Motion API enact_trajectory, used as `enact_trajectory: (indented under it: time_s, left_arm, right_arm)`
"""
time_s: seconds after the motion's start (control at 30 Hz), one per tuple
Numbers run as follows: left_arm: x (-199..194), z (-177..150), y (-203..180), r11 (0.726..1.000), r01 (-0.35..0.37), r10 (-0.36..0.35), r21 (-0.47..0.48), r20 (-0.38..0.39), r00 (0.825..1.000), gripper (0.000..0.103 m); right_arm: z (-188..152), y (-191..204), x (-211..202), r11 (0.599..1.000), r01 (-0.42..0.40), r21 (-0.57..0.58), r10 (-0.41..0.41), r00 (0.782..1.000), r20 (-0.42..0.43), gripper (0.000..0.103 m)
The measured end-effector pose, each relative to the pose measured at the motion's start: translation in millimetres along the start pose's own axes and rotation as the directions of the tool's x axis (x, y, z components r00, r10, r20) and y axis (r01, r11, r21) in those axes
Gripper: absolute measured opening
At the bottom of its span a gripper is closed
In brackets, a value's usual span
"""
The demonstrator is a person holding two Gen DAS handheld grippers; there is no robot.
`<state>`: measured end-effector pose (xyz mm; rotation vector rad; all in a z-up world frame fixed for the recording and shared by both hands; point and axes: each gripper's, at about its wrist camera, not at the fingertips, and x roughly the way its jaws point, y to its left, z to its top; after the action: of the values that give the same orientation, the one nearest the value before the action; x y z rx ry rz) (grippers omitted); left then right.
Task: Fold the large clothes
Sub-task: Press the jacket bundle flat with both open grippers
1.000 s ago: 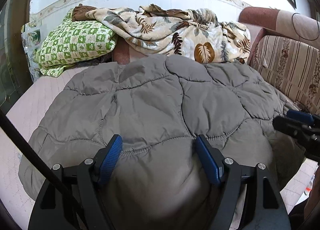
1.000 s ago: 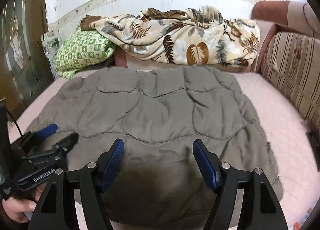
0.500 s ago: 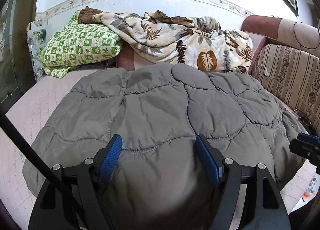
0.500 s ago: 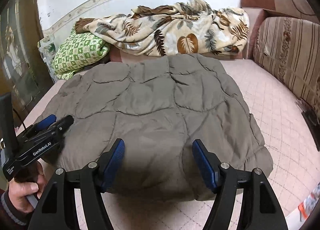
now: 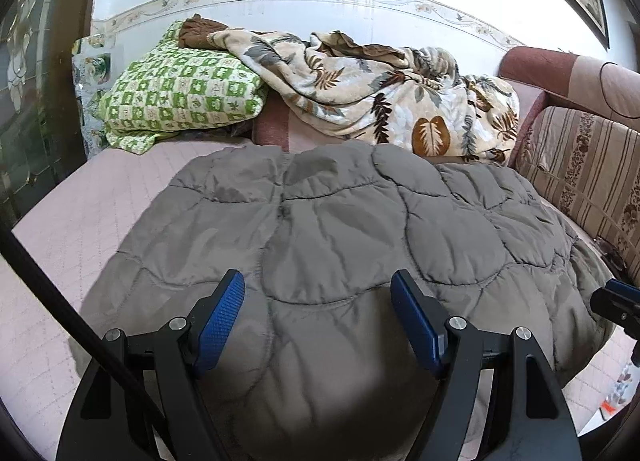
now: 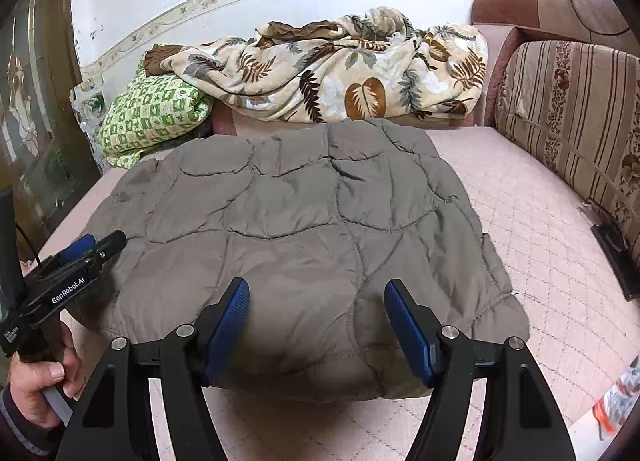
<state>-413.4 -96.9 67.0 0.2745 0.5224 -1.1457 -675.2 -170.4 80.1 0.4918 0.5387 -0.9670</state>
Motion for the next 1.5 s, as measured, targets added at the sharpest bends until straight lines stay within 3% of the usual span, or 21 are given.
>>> enact_trajectory:
  time_s: [0.17,0.33,0.47,0.57,0.73,1.03,1.13,1.37,1.5]
  left_arm:
    - [-6,-2,15,0.999,-0.049,0.049,-0.007,-0.012,0.999,0.075]
    - [-15,-3,45,0.992,-0.089,0.086,-0.091,-0.029,0.996,0.075]
    - [-4,-11,63,0.984,-0.12,0.105,-0.135,-0.114,0.988,0.075]
    - [-2,-14,56,0.983,-0.144,0.131,-0.113,-0.116,0.985,0.075]
    - [-17,-16,39,0.989,-0.127,0.12,-0.076,-0.084,0.989,0.075]
    - [-22,-26,25,0.989,-0.146,0.141,-0.037,-0.121,0.983,0.075]
    - [-27,-25,22,0.986,-0.164,0.162,-0.011,-0.114,0.98,0.075]
    - [-51,-19,7,0.99,-0.139,0.139,0.004,-0.064,0.988,0.075]
    - [-53,-27,-3,0.991,-0.131,0.132,0.032,-0.051,0.99,0.075]
  right_arm:
    - [3,7,-1,1.0,-0.016,-0.011,0.016,1.0,0.01,0.075]
    - [2,-1,-4,1.0,0.004,0.024,-0.004,1.0,0.019,0.075]
    - [-3,-16,14,0.997,0.028,0.072,-0.023,0.997,-0.069,0.075]
    - [-8,-21,26,0.996,0.03,0.088,-0.02,0.993,-0.116,0.075]
    - [-6,-13,10,0.998,0.004,0.055,-0.001,0.999,-0.05,0.075]
    - [-18,9,18,0.999,0.037,-0.037,-0.04,0.995,-0.089,0.077]
    - [-17,12,13,0.997,0.038,-0.065,-0.043,0.996,-0.077,0.077]
    - [-10,16,-16,0.997,0.02,-0.074,-0.02,1.0,-0.005,0.077]
    - [-24,19,-14,0.998,-0.006,-0.06,0.006,1.0,-0.001,0.077]
